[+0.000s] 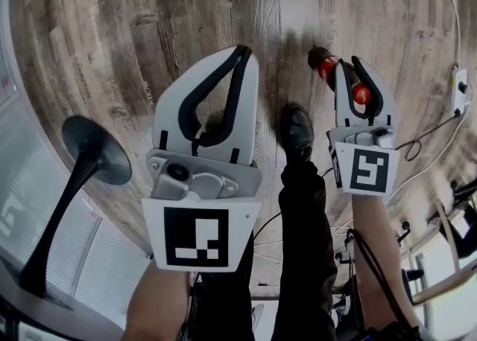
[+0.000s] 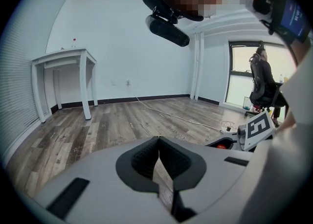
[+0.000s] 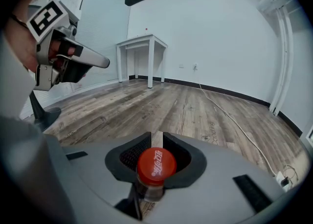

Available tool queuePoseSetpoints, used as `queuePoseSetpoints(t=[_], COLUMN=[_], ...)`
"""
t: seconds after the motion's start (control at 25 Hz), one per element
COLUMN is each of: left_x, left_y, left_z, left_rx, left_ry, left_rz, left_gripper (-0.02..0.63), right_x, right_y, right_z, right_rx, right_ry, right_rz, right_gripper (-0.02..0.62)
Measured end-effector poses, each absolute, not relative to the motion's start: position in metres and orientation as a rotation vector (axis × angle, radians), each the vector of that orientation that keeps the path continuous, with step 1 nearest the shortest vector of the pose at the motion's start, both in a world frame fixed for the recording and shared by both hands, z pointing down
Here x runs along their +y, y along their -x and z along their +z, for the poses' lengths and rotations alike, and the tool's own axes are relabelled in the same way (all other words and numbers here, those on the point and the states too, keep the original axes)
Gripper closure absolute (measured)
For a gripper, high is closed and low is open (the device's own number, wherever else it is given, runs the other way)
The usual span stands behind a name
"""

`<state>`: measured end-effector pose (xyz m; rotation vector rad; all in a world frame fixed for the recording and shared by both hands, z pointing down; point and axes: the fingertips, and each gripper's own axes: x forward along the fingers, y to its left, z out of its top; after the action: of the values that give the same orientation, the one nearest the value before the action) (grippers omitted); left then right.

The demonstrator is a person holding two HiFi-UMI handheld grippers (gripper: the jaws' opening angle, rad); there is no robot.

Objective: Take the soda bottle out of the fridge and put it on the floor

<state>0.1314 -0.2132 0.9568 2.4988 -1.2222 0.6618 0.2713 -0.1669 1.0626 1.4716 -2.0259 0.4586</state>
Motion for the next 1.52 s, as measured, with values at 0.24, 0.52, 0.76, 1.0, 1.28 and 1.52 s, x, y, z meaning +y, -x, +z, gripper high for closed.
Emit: queuePoseSetpoints(t=[0.24, 0.52, 0.76, 1.0, 1.28, 1.52], left_x=[-0.217, -0.217, -0.221, -0.227, -0.231, -0.243], left_y=[-0.127, -0.128, -0.126, -0.128, -0.127, -0.126], left_z=[0.958, 0.964, 0.962, 0.951, 0.936, 0.908], left_rx=[-1.246, -1.230, -1.247, -1.251, -1.267, -1.312], left_ry=[-2.482, -2.483, -2.464, -2.474, -2.489, -2.493], left_rz=[0.650, 0.668, 0.659, 0.634, 0.621, 0.567], left_gripper=[0.589, 0.589, 0.589, 0.589, 0.589, 0.589], right_x=[-0.177, -0.179, -0.192, -0.197, -0.204, -0.219], right_y=[-0.267, -0.264, -0.254, -0.247, -0.247, -0.248], right_z=[1.071, 1.082, 1.078, 1.072, 1.051, 1.010], right_rx=[-2.050, -2.038, -2.063, -2.078, -2.096, -2.124], right_ry=[-1.475, -1.428, -1.394, -1.370, -1.396, -1.438], right_rz=[0.422, 0.422, 0.367, 0.356, 0.322, 0.281], right_gripper=[0.506, 0.505, 0.491, 0.445, 0.440, 0.443])
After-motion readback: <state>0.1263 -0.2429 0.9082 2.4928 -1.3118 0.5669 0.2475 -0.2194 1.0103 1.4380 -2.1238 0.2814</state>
